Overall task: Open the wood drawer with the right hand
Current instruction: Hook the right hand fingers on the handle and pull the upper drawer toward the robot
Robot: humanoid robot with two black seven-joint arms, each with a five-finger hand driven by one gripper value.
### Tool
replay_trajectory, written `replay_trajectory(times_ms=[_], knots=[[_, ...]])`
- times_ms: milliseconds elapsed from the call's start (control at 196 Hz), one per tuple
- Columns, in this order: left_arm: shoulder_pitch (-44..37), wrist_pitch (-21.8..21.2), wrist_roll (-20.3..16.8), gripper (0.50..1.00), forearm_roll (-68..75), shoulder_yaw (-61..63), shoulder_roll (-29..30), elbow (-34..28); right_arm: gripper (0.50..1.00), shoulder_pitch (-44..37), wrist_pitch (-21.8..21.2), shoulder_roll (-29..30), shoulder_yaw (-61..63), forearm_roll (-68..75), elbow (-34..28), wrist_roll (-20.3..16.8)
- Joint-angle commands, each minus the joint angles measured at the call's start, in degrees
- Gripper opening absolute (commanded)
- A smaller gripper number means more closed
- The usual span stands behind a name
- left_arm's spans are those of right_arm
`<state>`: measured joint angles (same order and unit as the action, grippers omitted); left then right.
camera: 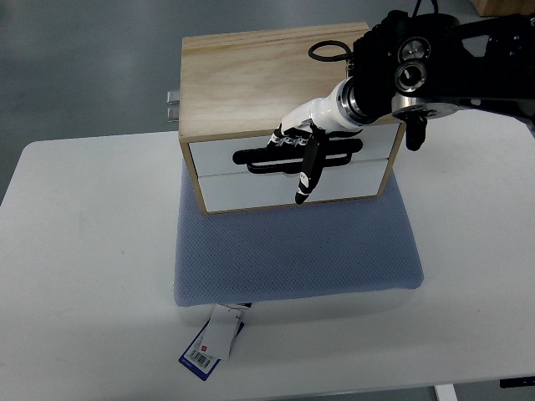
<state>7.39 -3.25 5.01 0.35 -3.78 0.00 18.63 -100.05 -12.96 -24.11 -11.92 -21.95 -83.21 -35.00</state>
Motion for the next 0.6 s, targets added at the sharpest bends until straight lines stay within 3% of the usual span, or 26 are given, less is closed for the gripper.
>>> replay_trajectory(times_ms=[0, 224, 229, 285, 290, 341, 596], knots=[[0.0, 0.0, 0.0, 1.000, 0.0, 0.0, 0.0, 0.0, 0.940, 1.3, -0.8, -0.1, -0.8, -1.0, 0.3, 0.0], [0.0, 0.0, 0.0, 1.000, 0.0, 0.0, 0.0, 0.0, 0.940, 2.1, -4.3, -0.2, -1.2, -0.9, 0.3, 0.0], [0.0, 0.0, 0.0, 1.000, 0.0, 0.0, 0.0, 0.0, 0.940, 2.0, -6.7, -0.3, -1.1, -0.6, 0.2, 0.0], [0.0, 0.0, 0.0, 1.000, 0.0, 0.0, 0.0, 0.0, 0.940, 1.9, -7.2, -0.4, -1.1, -0.6, 0.2, 0.0], [0.0, 0.0, 0.0, 1.000, 0.0, 0.0, 0.0, -0.1, 0.938, 1.6, -9.3, -0.8, -1.0, -0.4, 0.2, 0.0], [0.0, 0.0, 0.0, 1.000, 0.0, 0.0, 0.0, -0.1, 0.938, 1.4, -11.2, -1.0, -0.9, -0.2, 0.0, 0.0], [0.0, 0.0, 0.0, 1.000, 0.0, 0.0, 0.0, -0.6, 0.938, -0.2, -14.9, -2.2, -0.7, 1.0, -2.9, 0.0]])
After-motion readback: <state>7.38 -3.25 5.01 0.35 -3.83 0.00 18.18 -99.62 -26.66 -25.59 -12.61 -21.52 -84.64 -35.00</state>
